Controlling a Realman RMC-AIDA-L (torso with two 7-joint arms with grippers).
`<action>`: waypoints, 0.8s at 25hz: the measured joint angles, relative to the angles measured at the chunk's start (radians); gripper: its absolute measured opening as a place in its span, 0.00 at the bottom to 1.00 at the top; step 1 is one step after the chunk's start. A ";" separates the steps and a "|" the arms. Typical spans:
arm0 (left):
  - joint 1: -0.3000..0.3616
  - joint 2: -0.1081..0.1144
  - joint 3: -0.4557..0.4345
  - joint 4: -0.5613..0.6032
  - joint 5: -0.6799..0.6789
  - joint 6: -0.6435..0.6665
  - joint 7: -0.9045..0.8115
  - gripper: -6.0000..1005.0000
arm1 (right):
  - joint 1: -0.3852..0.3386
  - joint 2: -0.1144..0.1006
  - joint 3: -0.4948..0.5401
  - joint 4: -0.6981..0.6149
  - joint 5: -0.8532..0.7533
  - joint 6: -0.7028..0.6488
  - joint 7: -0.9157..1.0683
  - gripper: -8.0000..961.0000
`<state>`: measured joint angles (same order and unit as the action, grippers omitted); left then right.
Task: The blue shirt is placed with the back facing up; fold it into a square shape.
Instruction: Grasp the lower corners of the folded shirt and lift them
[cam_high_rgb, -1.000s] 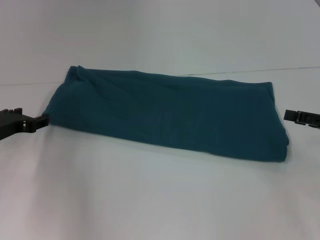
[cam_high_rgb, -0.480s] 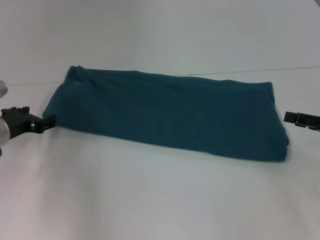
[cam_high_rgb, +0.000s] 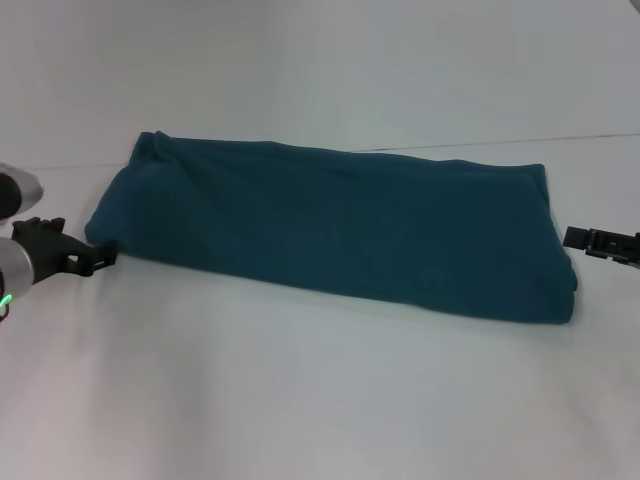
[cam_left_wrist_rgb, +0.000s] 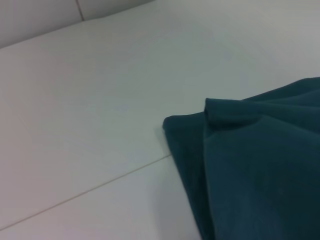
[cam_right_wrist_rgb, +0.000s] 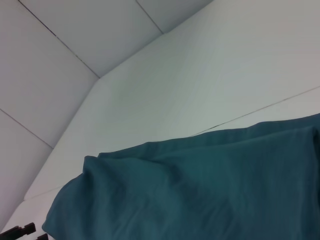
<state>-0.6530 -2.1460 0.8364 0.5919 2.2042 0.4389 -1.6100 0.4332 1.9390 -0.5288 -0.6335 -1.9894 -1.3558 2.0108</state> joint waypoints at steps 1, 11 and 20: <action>-0.006 0.001 0.000 -0.009 0.000 0.000 0.006 0.77 | 0.000 0.000 0.000 0.000 0.000 0.000 0.000 0.70; -0.040 0.005 0.001 -0.054 0.001 -0.015 0.056 0.77 | -0.003 0.002 -0.002 0.001 0.000 0.011 0.000 0.70; -0.043 0.006 0.001 -0.055 0.002 -0.019 0.077 0.77 | -0.004 0.003 0.001 0.009 0.000 0.017 0.000 0.70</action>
<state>-0.6956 -2.1400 0.8375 0.5368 2.2058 0.4204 -1.5330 0.4295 1.9420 -0.5279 -0.6243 -1.9894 -1.3389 2.0108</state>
